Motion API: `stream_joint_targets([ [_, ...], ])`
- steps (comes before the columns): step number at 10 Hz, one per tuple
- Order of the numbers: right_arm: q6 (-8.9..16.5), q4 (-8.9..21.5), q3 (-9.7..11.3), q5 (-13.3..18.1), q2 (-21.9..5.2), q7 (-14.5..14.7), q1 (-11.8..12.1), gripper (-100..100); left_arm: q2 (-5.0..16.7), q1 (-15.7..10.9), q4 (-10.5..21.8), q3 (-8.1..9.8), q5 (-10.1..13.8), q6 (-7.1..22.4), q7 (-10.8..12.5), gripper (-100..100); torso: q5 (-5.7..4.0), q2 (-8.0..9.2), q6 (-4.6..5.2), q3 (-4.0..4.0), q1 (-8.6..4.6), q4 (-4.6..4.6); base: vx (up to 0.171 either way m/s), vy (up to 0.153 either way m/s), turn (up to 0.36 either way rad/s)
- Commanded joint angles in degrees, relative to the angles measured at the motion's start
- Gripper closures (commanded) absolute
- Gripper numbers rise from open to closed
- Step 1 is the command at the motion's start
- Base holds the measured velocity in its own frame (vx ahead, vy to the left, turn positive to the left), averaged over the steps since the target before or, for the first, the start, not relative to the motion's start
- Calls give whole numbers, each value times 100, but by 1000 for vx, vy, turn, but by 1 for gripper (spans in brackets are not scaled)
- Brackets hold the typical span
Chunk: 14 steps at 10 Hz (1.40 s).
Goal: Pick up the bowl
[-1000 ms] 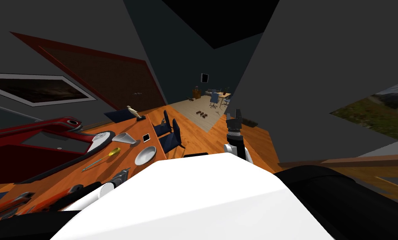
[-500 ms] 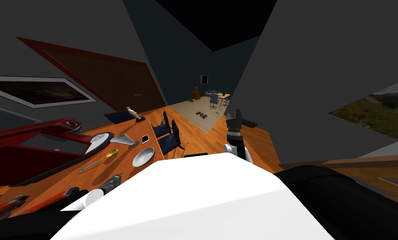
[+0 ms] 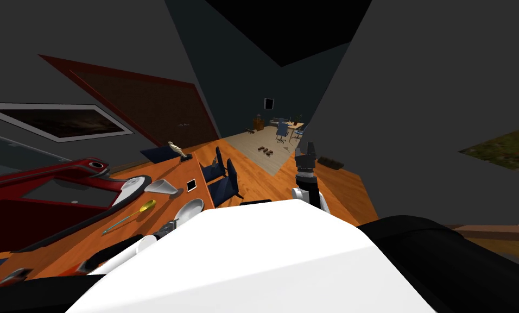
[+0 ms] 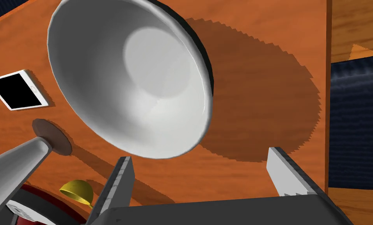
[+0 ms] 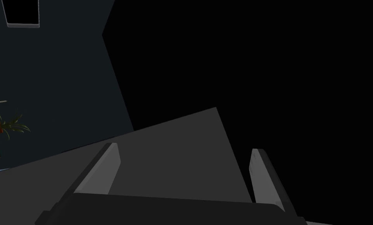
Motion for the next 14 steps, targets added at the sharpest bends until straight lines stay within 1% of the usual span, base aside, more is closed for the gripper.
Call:
stream_joint_targets([
  [1,0,0,0,0,0,0,0,0,-43,-36,0,-166,-9,81,75,-100,0,0,0,0,0,0,88,56,63],
  [3,0,0,0,0,0,0,0,0,-182,-15,214,-453,-8,157,115,-100,-3,10,-1,6,-14,2,103,72,40],
  [4,0,0,0,0,0,0,-1,0,-222,7,278,-504,-8,182,117,-100,-3,13,0,7,-6,2,63,69,-21],
  [5,0,0,1,0,0,0,-1,0,-183,-13,202,-451,-12,192,127,-100,-2,24,0,13,-10,5,21,24,-6],
  [6,0,0,1,0,1,0,-1,0,-190,-16,213,-463,-19,201,133,0,-6,38,0,22,-24,8,6,6,0],
  [7,0,0,1,0,1,0,-2,0,-190,-87,371,-511,-70,81,140,-100,-8,47,0,27,-33,10,-1,10,-9],
  [10,0,0,1,0,1,0,-2,0,-193,-228,691,-609,-173,-155,155,-100,-9,52,0,30,-35,11,-2,4,-3],
  [11,0,0,1,0,1,0,-2,0,-184,-209,620,-584,-151,-83,157,-100,-9,52,0,30,-36,11,0,0,0],
  [12,0,0,1,0,1,0,-2,0,-185,-214,632,-589,-156,-101,159,100,-10,53,-1,30,-37,11,0,0,0],
  [14,1,1,2,0,1,0,-3,0,-182,-218,622,-603,-151,-101,140,100,-13,45,-5,24,-37,7,4,1,-43],
])
